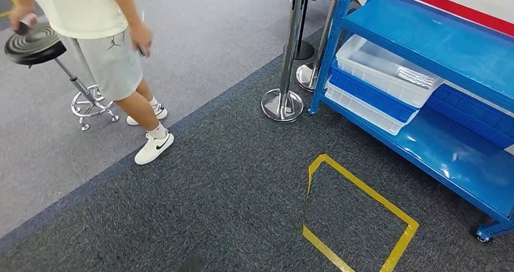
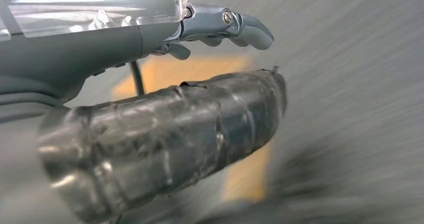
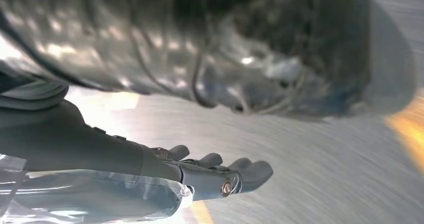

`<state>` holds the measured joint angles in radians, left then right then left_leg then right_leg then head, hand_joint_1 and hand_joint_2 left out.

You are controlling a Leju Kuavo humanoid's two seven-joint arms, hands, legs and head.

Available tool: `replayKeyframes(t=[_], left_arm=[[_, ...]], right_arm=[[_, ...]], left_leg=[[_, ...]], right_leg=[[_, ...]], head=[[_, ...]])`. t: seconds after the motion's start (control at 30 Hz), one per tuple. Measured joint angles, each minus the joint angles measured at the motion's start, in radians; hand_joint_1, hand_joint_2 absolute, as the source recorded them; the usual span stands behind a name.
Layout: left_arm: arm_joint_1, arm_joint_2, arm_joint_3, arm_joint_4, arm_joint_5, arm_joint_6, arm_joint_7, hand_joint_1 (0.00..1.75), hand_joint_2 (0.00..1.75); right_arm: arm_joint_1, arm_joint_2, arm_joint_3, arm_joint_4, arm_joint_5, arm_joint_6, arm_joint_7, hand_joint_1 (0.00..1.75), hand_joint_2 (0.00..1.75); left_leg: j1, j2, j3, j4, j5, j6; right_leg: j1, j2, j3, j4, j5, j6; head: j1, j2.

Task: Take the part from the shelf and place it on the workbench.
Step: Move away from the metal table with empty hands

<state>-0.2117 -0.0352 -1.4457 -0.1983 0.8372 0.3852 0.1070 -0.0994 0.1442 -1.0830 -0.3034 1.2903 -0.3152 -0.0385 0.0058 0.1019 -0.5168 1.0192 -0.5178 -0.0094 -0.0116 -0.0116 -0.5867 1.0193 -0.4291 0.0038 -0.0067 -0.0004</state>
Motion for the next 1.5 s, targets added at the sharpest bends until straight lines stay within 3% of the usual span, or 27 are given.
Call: replayKeyframes(t=[0.07, 0.13, 0.17, 0.2, 0.23, 0.3, 0.33, 0.4, 0.43, 0.5, 0.57, 0.63, 0.7, 0.73, 0.8, 0.83, 0.87, 0.93, 0.97, 1.03, 1.1, 1.17, 1.23, 1.3, 1.37, 1.47, 1.5], left_arm=[[0.029, 0.034, 0.007, 0.015, 0.056, -0.164, 0.33, 0.0, 0.0], [0.053, 0.071, 0.008, 0.028, 0.065, -0.236, 0.544, 0.0, 0.0], [0.058, 0.085, 0.008, 0.032, 0.067, -0.233, 0.572, 0.0, 0.0], [0.06, 0.096, 0.008, 0.034, 0.066, -0.215, 0.545, 0.0, 0.0], [0.058, 0.103, 0.008, 0.035, 0.061, -0.195, 0.483, 0.0, 0.0], [0.053, 0.105, 0.008, 0.035, 0.031, -0.149, 0.239, 0.0, 0.0], [0.045, 0.097, 0.008, 0.033, 0.0, -0.121, 0.076, 0.0, 0.0], [0.008, 0.066, 0.004, 0.019, -0.08, -0.063, -0.221, 0.0, 0.0], [-0.016, 0.048, 0.0, 0.009, -0.121, -0.038, -0.315, 0.0, 0.0], [-0.062, 0.019, -0.011, -0.017, -0.189, 0.002, -0.372, 0.0, 0.0], [-0.094, 0.0, -0.02, -0.05, -0.261, 0.035, -0.327, 0.0, 0.0], [-0.103, -0.003, -0.013, -0.081, -0.337, 0.043, -0.274, 0.0, 0.0], [-0.089, 0.002, 0.004, -0.093, -0.384, 0.014, -0.232, 0.0, 0.0], [-0.075, 0.005, 0.012, -0.093, -0.394, -0.005, -0.216, 0.0, 0.0], [-0.043, 0.014, 0.026, -0.091, -0.398, -0.038, -0.188, 0.0, 0.0], [-0.028, 0.019, 0.031, -0.088, -0.397, -0.052, -0.169, 0.0, 0.0], [-0.015, 0.023, 0.037, -0.083, -0.394, -0.069, -0.141, 0.0, 0.0], [0.005, 0.03, 0.05, -0.07, -0.375, -0.114, -0.068, 0.0, 0.0], [0.018, 0.034, 0.058, -0.062, -0.351, -0.142, -0.023, 0.0, 0.0], [0.042, 0.047, 0.082, -0.044, -0.271, -0.184, 0.061, 0.0, 0.0], [0.058, 0.061, 0.121, -0.029, -0.187, -0.195, 0.104, 0.0, 0.0], [0.067, 0.074, 0.159, -0.015, -0.147, -0.189, 0.113, 0.0, 0.0], [0.074, 0.083, 0.189, -0.005, -0.133, -0.18, 0.105, 0.0, 0.0], [0.079, 0.088, 0.217, 0.002, -0.113, -0.165, 0.065, 0.0, 0.0], [0.08, 0.092, 0.247, 0.007, -0.089, -0.149, 0.002, 0.0, 0.0], [0.082, 0.092, 0.293, 0.009, -0.06, -0.134, -0.103, 0.0, 0.0], [0.083, 0.09, 0.306, 0.009, -0.051, -0.132, -0.136, 0.0, 0.44]], right_arm=[[0.004, 0.005, 0.004, -0.047, -0.101, -0.012, -0.363, 0.0, 0.0], [0.01, 0.024, 0.024, -0.144, -0.187, 0.087, -0.664, 0.0, 0.0], [0.016, 0.034, 0.04, -0.193, -0.215, 0.14, -0.741, 0.0, 0.0], [0.022, 0.041, 0.056, -0.224, -0.223, 0.165, -0.76, 0.0, 0.0], [0.026, 0.042, 0.069, -0.233, -0.214, 0.162, -0.735, 0.0, 0.0], [0.027, 0.037, 0.09, -0.192, -0.158, 0.118, -0.552, 0.0, 0.0], [0.027, 0.035, 0.1, -0.164, -0.133, 0.116, -0.391, 0.0, 0.0], [0.027, 0.035, 0.117, -0.114, -0.106, 0.152, 0.031, 0.0, 0.0], [0.026, 0.036, 0.122, -0.098, -0.103, 0.175, 0.257, 0.0, 0.0], [0.027, 0.04, 0.131, -0.074, -0.094, 0.215, 0.59, 0.0, 0.0], [0.023, 0.045, 0.143, -0.051, -0.086, 0.243, 0.68, 0.0, 0.0], [0.017, 0.048, 0.153, -0.03, -0.083, 0.242, 0.613, 0.0, 0.0], [0.02, 0.045, 0.158, -0.018, -0.082, 0.212, 0.505, 0.0, 0.0], [0.021, 0.04, 0.158, -0.014, -0.082, 0.194, 0.46, 0.0, 0.0], [0.023, 0.026, 0.159, -0.007, -0.084, 0.16, 0.401, 0.0, 0.0], [0.024, 0.019, 0.159, -0.002, -0.088, 0.144, 0.376, 0.0, 0.0], [0.025, 0.014, 0.159, 0.002, -0.095, 0.126, 0.346, 0.0, 0.0], [0.026, 0.003, 0.159, 0.007, -0.122, 0.077, 0.251, 0.0, 0.0], [0.026, -0.003, 0.159, 0.008, -0.141, 0.047, 0.176, 0.0, 0.0], [0.026, -0.012, 0.158, 0.006, -0.183, -0.008, -0.017, 0.0, 0.0], [0.022, -0.018, 0.155, -0.002, -0.216, -0.038, -0.189, 0.0, 0.0], [0.018, -0.019, 0.151, -0.013, -0.229, -0.047, -0.263, 0.0, 0.0], [0.017, -0.019, 0.148, -0.022, -0.231, -0.049, -0.276, 0.0, 0.0], [0.018, -0.018, 0.145, -0.031, -0.224, -0.049, -0.273, 0.0, 0.0], [0.018, -0.016, 0.141, -0.038, -0.211, -0.048, -0.254, 0.0, 0.0], [0.018, -0.016, 0.134, -0.048, -0.183, -0.053, -0.197, 0.0, 1.31], [0.019, -0.017, 0.13, -0.049, -0.177, -0.053, -0.175, 0.0, 1.75]], left_leg=[[0.005, -0.066, -0.04, 0.086, -0.055, -0.011], [0.005, -0.093, -0.116, 0.22, -0.114, -0.013], [0.005, -0.095, -0.143, 0.264, -0.122, -0.011], [0.003, -0.096, -0.154, 0.271, -0.108, -0.006], [0.0, -0.1, -0.145, 0.239, -0.076, 0.001], [-0.006, -0.136, -0.088, 0.103, 0.003, 0.021], [-0.01, -0.153, -0.063, 0.045, 0.031, 0.029], [-0.016, -0.17, -0.045, -0.005, 0.051, 0.036], [-0.018, -0.16, -0.047, -0.008, 0.054, 0.037], [-0.013, -0.138, -0.042, -0.021, 0.061, 0.042], [-0.007, -0.104, -0.033, -0.034, 0.066, 0.046], [-0.007, -0.069, -0.031, -0.035, 0.062, 0.05], [-0.005, -0.039, -0.029, -0.033, 0.058, 0.05], [-0.003, -0.029, -0.028, -0.031, 0.055, 0.047], [0.0, -0.016, -0.028, -0.018, 0.045, 0.036], [0.0, -0.013, -0.032, -0.008, 0.039, 0.028], [-0.001, -0.013, -0.036, 0.001, 0.034, 0.022], [-0.004, -0.012, -0.04, 0.009, 0.03, 0.011], [-0.002, -0.013, -0.039, 0.009, 0.028, 0.005], [0.005, -0.04, -0.047, 0.035, 0.005, -0.005], [0.008, -0.078, -0.092, 0.134, -0.053, -0.011], [0.008, -0.091, -0.157, 0.259, -0.1, -0.011], [0.006, -0.093, -0.173, 0.278, -0.079, -0.004], [0.001, -0.097, -0.122, 0.162, -0.007, 0.012], [-0.005, -0.103, -0.071, 0.049, 0.035, 0.025], [-0.01, -0.104, -0.057, 0.015, 0.04, 0.031], [-0.007, -0.102, -0.054, 0.008, 0.044, 0.034]], right_leg=[[-0.003, 0.018, -0.003, -0.002, 0.002, -0.01], [0.002, 0.042, -0.008, -0.001, 0.002, -0.016], [0.006, 0.052, -0.008, 0.0, 0.001, -0.018], [0.009, 0.06, -0.007, 0.0, 0.001, -0.019], [0.012, 0.068, -0.004, 0.0, 0.0, -0.02], [0.016, 0.082, -0.002, 0.0, -0.001, -0.02], [0.017, 0.089, -0.003, 0.001, 0.0, -0.019], [0.014, 0.098, -0.01, 0.003, 0.002, -0.012], [0.011, 0.104, -0.013, 0.002, 0.004, -0.007], [0.014, 0.101, -0.019, 0.01, 0.001, 0.004], [0.017, 0.067, -0.052, 0.074, -0.038, 0.016], [0.011, 0.031, -0.112, 0.197, -0.098, 0.029], [-0.001, 0.017, -0.145, 0.268, -0.115, 0.039], [-0.008, 0.012, -0.135, 0.253, -0.097, 0.045], [-0.02, -0.003, -0.07, 0.138, -0.041, 0.058], [-0.022, -0.009, -0.039, 0.082, -0.025, 0.058], [-0.022, -0.015, -0.02, 0.045, -0.019, 0.053], [-0.017, -0.015, -0.015, 0.033, -0.027, 0.034], [-0.017, -0.013, -0.015, 0.034, -0.028, 0.024], [-0.016, -0.004, -0.013, 0.032, -0.026, 0.008], [-0.015, 0.003, -0.013, 0.03, -0.025, -0.002], [-0.009, 0.011, -0.013, 0.031, -0.026, -0.008], [-0.003, 0.02, -0.01, 0.032, -0.027, -0.011], [0.0, 0.028, -0.006, 0.032, -0.028, -0.011], [0.003, 0.034, -0.006, 0.032, -0.028, -0.008], [0.004, 0.037, -0.006, 0.027, -0.025, 0.007], [0.003, 0.036, -0.005, 0.029, -0.026, 0.013]], head=[[-0.002, 0.0], [-0.004, 0.0], [-0.005, 0.0], [-0.005, 0.0], [-0.006, 0.0], [-0.005, 0.0], [-0.005, 0.0], [-0.005, 0.0], [-0.005, 0.0], [-0.003, 0.0], [0.005, 0.0], [0.011, 0.0], [0.011, 0.0], [0.01, 0.0], [0.011, 0.0], [0.011, 0.0], [0.012, 0.0], [0.012, 0.0], [0.012, 0.0], [0.01, 0.0], [0.007, 0.0], [0.006, 0.0], [0.006, 0.0], [0.006, 0.0], [0.007, 0.0], [0.008, 0.0], [0.008, 0.0]])
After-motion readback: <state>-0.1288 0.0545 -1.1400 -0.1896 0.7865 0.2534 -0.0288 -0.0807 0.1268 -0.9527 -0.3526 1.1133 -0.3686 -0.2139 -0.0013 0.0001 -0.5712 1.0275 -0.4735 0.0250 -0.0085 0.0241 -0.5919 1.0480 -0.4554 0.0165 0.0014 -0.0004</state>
